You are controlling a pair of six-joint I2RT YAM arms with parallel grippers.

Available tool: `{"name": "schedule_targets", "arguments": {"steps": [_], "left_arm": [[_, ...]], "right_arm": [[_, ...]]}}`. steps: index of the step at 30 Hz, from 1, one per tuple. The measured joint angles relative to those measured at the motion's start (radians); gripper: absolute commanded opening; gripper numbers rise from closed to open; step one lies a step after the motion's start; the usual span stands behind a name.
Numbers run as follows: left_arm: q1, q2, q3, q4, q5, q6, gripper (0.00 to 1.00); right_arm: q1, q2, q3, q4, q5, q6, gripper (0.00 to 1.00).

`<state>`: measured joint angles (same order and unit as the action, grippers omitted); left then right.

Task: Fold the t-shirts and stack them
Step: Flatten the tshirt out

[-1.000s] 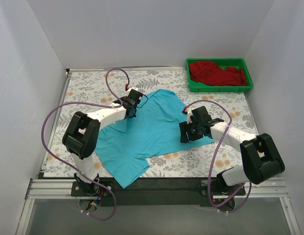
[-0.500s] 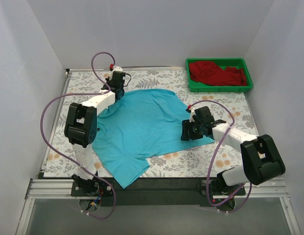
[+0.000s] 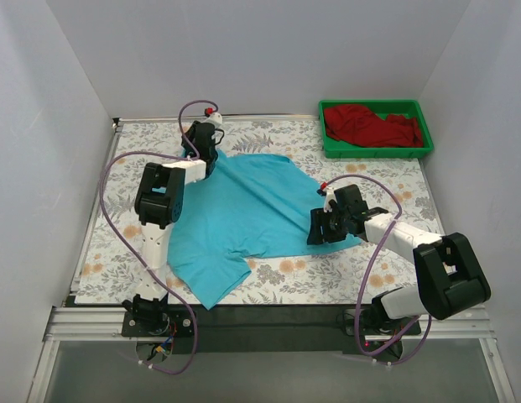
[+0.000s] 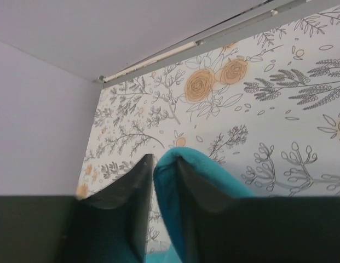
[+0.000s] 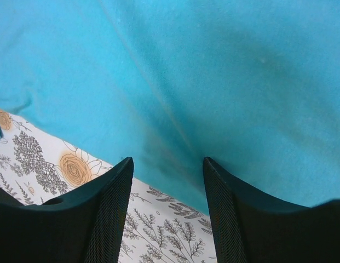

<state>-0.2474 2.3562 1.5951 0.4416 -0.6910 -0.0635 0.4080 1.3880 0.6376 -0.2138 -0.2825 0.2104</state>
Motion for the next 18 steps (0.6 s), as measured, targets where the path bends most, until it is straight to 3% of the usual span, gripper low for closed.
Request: {"name": "schedule_targets", "arguments": {"steps": [1, 5, 11, 14, 18], "left_arm": [[-0.002, 0.023, 0.012, 0.025, 0.0, 0.027, 0.41], [0.0, 0.089, 0.063, 0.067, -0.009, 0.076, 0.62], [0.006, 0.117, 0.207, -0.067, -0.06, -0.046, 0.67], [0.008, 0.081, 0.269, -0.241, -0.056, -0.226, 0.8], [0.005, -0.083, 0.232, -0.529, 0.002, -0.516, 0.82]], "right_arm": [[0.0, 0.0, 0.0, -0.001, -0.005, 0.0, 0.52], [0.003, -0.005, 0.0, -0.015, -0.023, 0.003, 0.53], [0.016, -0.041, 0.001, -0.106, -0.016, 0.0, 0.53], [0.018, -0.05, 0.021, -0.156, 0.007, -0.005, 0.53], [0.018, -0.042, 0.091, -0.18, 0.035, -0.017, 0.53]]}}
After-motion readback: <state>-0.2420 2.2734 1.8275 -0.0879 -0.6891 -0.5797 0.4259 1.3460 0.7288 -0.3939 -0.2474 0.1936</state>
